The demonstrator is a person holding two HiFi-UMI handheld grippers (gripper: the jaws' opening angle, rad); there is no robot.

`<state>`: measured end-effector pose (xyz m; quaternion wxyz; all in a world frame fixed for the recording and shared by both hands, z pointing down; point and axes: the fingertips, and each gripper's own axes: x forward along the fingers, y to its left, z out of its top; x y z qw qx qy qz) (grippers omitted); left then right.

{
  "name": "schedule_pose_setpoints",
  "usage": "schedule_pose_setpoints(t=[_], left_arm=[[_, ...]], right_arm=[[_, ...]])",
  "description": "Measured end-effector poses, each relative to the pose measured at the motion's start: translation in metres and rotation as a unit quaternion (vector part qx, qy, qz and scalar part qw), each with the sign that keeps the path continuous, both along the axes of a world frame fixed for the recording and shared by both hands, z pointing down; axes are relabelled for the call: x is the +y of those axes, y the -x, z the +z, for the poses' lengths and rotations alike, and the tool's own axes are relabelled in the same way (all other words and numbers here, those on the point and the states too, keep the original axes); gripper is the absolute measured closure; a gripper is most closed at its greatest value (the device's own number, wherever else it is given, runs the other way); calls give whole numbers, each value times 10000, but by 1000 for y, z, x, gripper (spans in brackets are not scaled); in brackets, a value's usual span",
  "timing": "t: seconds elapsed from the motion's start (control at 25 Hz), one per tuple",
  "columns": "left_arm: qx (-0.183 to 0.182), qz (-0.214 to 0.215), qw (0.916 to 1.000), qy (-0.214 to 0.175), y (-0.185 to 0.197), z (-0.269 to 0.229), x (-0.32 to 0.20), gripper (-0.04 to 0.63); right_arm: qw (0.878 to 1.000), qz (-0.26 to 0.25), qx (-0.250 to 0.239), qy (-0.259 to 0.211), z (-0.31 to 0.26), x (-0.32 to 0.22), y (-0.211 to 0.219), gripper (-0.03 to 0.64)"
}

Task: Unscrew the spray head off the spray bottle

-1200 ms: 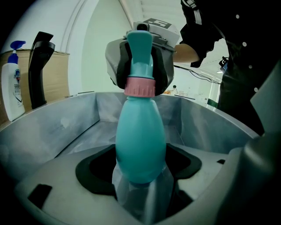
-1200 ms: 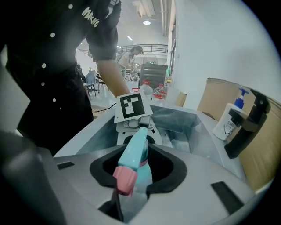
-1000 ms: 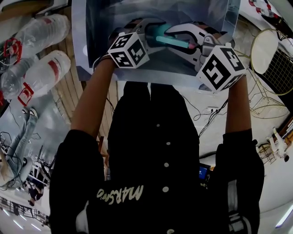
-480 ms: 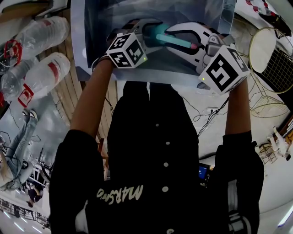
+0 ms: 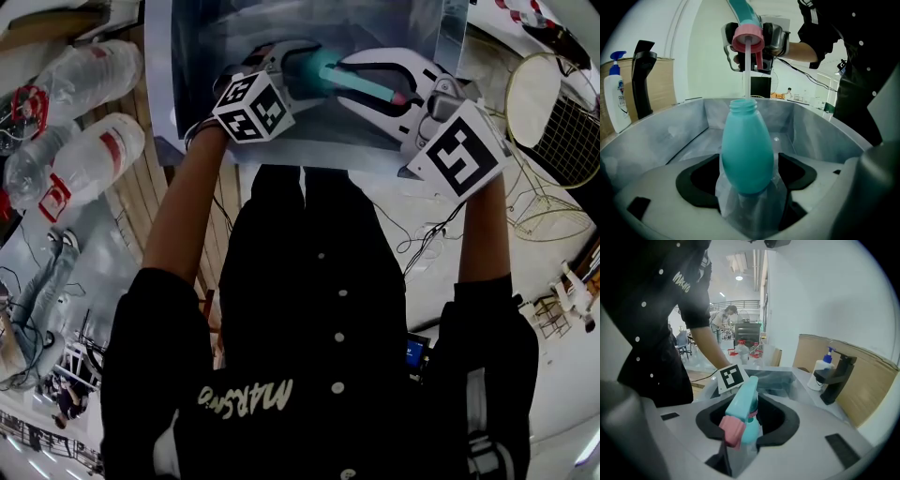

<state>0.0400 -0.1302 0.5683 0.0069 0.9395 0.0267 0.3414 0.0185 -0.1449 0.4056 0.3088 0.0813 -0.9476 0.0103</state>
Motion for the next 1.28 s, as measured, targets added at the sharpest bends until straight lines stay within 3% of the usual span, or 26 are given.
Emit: schedule_pose_setpoints(t=[0.32, 0.52, 0.64, 0.92, 1.0, 1.28], left_arm=[[-160, -169, 9995, -202, 8, -15, 4, 209], [-453, -541, 9967, -398, 30, -26, 0, 210], [-292, -779, 9950, -550, 42, -46, -5, 220], [-54, -1242, 9848, -1214, 62, -99, -19, 459], [103, -1468, 9812, -1252, 68, -119, -21, 551], [710, -2236, 9681, -879, 82, -204, -11, 569]], right_arm=[[9991, 308, -280, -90, -34, 9, -14, 472], [9977, 492, -431, -193, -57, 14, -17, 472], [9956, 650, -628, -256, -74, 14, -14, 472], [9811, 1264, -1387, -470, -122, 12, -19, 472], [9750, 1499, -1548, -533, -135, 12, -24, 472], [9536, 2302, -1785, -756, -172, 22, -52, 472]])
